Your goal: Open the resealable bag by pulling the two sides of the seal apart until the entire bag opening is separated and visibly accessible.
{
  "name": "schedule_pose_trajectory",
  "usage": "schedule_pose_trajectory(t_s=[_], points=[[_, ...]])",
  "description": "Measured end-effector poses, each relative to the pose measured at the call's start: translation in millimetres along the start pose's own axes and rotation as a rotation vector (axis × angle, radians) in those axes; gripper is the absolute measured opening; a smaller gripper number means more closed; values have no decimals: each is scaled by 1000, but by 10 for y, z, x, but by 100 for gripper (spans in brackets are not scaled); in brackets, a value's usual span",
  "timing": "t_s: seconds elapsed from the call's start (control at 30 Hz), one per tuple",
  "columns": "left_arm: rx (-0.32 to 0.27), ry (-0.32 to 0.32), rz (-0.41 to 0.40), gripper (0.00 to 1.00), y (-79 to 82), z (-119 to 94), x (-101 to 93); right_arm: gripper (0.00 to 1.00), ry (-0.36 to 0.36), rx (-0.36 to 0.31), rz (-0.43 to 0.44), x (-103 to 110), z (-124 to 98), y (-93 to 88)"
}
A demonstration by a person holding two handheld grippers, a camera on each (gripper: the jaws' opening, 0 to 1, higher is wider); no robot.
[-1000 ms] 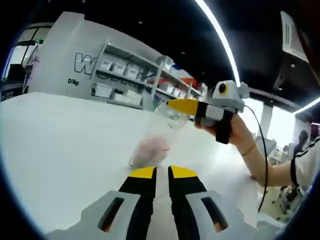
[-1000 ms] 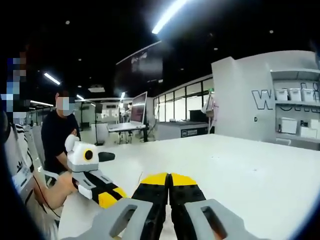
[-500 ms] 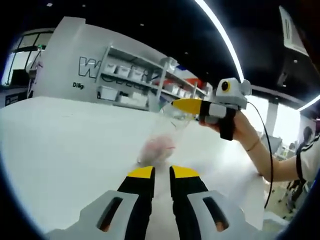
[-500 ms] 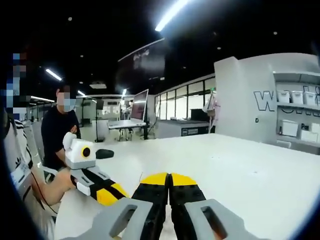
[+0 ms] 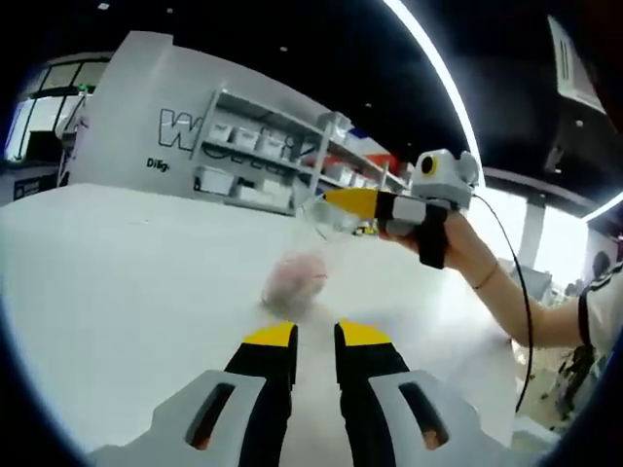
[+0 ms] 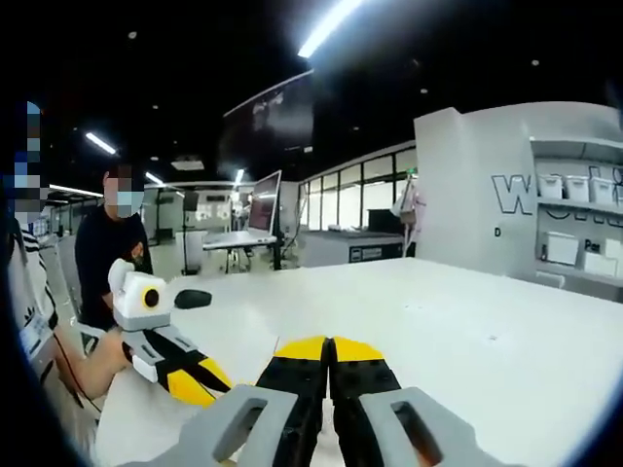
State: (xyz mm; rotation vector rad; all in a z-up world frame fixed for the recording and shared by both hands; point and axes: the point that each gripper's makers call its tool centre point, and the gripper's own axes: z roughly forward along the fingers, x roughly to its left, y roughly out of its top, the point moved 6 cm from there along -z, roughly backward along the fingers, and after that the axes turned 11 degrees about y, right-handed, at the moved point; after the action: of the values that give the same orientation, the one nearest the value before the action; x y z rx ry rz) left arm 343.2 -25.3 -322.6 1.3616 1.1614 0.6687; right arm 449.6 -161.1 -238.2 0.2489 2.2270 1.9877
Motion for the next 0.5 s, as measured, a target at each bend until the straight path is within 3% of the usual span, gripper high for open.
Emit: schedule_pose_trajectory(t_s=[0.3,0.5], points=[[-5,51,40,22,-3,-17,45,0,-15,10,-4,-86,19,14],[-24,47,63,28,1,-53,54,0,-22,16,-3,-160,53,-2]])
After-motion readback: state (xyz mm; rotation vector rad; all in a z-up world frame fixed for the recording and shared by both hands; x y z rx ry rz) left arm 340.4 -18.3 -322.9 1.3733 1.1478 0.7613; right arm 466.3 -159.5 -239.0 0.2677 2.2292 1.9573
